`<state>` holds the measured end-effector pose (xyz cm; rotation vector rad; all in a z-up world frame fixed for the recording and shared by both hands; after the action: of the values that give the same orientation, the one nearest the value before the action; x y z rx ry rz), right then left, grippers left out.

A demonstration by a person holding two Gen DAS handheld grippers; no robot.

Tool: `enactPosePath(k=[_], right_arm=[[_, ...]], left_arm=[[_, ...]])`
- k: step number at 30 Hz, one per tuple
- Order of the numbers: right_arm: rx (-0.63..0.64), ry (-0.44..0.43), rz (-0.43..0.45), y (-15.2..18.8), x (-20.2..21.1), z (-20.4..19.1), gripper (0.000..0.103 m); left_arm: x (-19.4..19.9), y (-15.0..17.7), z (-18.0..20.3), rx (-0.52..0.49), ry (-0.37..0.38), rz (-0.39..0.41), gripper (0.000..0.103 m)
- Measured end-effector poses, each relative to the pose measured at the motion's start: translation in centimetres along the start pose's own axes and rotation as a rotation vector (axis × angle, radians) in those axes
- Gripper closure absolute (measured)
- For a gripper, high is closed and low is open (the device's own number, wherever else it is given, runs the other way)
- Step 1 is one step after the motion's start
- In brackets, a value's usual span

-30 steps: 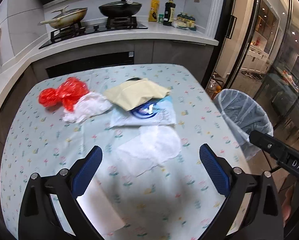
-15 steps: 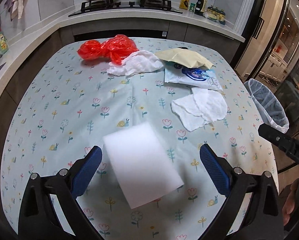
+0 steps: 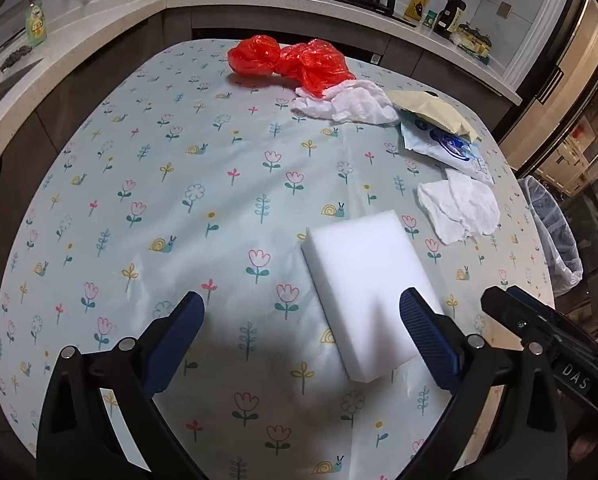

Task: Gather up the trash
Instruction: 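Grasp the white sponge with the left gripper while the right gripper grasps a white tissue, then carry the sponge and tissue over the trash bin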

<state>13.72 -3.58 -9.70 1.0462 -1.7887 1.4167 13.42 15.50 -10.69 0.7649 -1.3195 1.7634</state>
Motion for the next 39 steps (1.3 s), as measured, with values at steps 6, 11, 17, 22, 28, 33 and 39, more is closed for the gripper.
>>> enactPosePath(k=[6,11,17,22,28,33,39], right_arm=[[-0.053,0.047,0.024,-1.6,0.5,3.0,0.045],[-0.099,0.067,0.041,-3.6,0.0,5.5,0.045],[-0.117,0.067,0.046,-6.5,-1.9,6.4,0.045],[-0.123,0.06,0.034,-8.4,-4.0,6.7,0.045],[-0.129,0.044,0.006,-8.7,-5.8,6.9,0.05],[-0.124,0.028,-0.017,-8.3,-6.4,6.8,0.09],[-0.111,-0.014,0.015,-7.8,-4.4,6.4,0.099]], left_arm=[[-2.1,0.6,2.9,-0.049,0.026,-0.041,0.009],[-3.9,0.3,4.4,-0.04,0.026,-0.076,0.009],[-4.9,-0.1,5.4,-0.048,0.014,-0.086,0.014],[-5.1,-0.2,5.6,-0.051,0.026,-0.098,0.03],[-4.0,-0.8,6.0,-0.053,0.047,-0.08,0.031],[-3.3,-1.3,6.5,-0.062,0.06,-0.064,0.031],[-2.8,-1.7,6.7,-0.074,0.055,-0.05,0.031]])
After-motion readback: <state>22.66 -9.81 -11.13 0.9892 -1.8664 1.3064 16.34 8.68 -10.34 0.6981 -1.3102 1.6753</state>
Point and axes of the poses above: each gripper's, at about its wrist camera, not at the fingertips, and x roughly against the way its jaws point, z to its right, y to its underside, the point moved 3 cm from there along -x, roughly the way its jaws point, and after that the axes turned 5 degrees about y, right-handed, at the moved point
